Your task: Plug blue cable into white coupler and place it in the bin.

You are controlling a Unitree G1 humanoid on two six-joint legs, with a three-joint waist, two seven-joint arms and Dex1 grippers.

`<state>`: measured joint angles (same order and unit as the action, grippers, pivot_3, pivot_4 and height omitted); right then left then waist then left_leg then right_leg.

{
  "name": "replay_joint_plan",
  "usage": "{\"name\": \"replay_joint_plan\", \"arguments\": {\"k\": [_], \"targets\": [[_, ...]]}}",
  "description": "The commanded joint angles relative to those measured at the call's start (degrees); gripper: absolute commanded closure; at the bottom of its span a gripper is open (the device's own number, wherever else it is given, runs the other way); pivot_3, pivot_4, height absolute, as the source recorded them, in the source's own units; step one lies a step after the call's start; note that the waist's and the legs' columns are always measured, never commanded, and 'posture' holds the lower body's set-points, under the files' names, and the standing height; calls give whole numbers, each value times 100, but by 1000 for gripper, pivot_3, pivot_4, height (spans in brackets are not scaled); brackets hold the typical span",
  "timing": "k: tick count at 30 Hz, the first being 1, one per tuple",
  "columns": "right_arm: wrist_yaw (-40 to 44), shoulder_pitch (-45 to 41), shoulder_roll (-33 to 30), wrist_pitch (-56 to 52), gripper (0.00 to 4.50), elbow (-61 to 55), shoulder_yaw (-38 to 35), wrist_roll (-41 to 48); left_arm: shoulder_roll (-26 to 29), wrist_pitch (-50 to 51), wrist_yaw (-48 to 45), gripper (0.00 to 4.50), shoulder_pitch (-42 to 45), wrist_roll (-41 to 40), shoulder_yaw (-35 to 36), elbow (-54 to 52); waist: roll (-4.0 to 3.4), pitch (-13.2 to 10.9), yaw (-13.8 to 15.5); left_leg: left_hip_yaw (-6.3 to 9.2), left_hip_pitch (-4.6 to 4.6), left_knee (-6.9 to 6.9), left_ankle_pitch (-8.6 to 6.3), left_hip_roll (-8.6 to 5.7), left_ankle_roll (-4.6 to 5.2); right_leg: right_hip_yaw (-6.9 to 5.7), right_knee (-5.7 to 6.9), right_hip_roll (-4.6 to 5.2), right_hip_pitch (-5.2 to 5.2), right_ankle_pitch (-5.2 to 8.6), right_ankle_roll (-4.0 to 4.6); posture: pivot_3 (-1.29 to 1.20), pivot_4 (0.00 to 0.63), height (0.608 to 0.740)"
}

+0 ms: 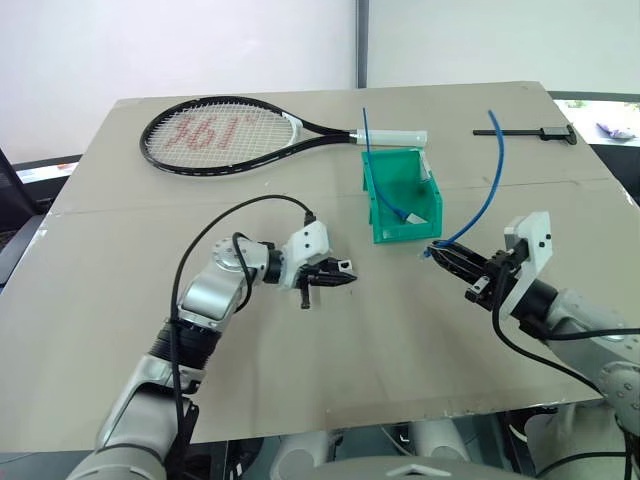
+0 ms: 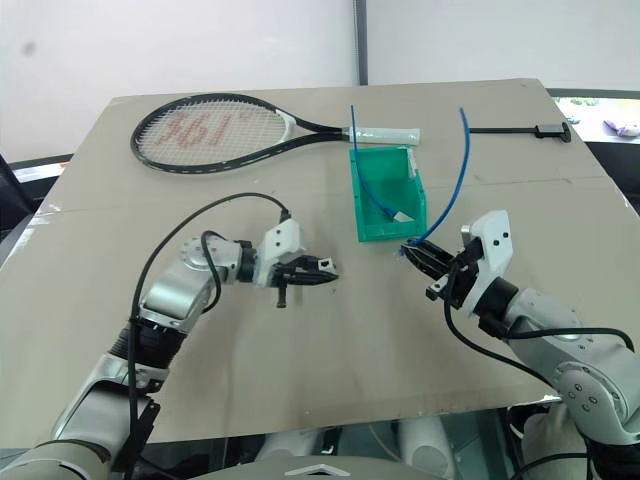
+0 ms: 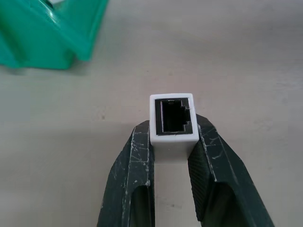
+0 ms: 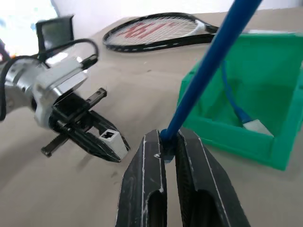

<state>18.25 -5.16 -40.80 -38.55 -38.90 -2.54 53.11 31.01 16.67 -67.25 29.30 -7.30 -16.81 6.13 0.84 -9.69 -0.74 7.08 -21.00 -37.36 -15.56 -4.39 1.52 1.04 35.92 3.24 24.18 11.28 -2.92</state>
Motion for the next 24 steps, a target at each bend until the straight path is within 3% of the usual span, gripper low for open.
{"name": "replay_joint_plan", "arguments": {"k": [1, 12, 24], "targets": [[542, -362, -153, 71, 4500, 89, 326, -474, -65, -187, 147, 4133, 11, 206, -136, -50, 1, -1, 0, 1, -1, 0, 0, 0, 0, -1, 0, 0, 0, 0, 0, 0, 150, 740], [2293, -2401, 465, 452, 4500, 1844, 2332, -2278, -291, -791, 178, 4133, 157, 451, -355, 478, 5, 2, 60, 3, -2, -8, 2, -5, -3, -3, 0, 4, -2, -2, 1, 0, 150, 740], [3448, -2909, 789, 1159, 4500, 2844, 2531, -3269, -352, -993, 105, 4133, 214, 413, -330, 679, 4, 2, 66, 6, -1, -9, 4, -12, -8, -4, 2, 10, -1, -3, 1, 0, 150, 740]]}}
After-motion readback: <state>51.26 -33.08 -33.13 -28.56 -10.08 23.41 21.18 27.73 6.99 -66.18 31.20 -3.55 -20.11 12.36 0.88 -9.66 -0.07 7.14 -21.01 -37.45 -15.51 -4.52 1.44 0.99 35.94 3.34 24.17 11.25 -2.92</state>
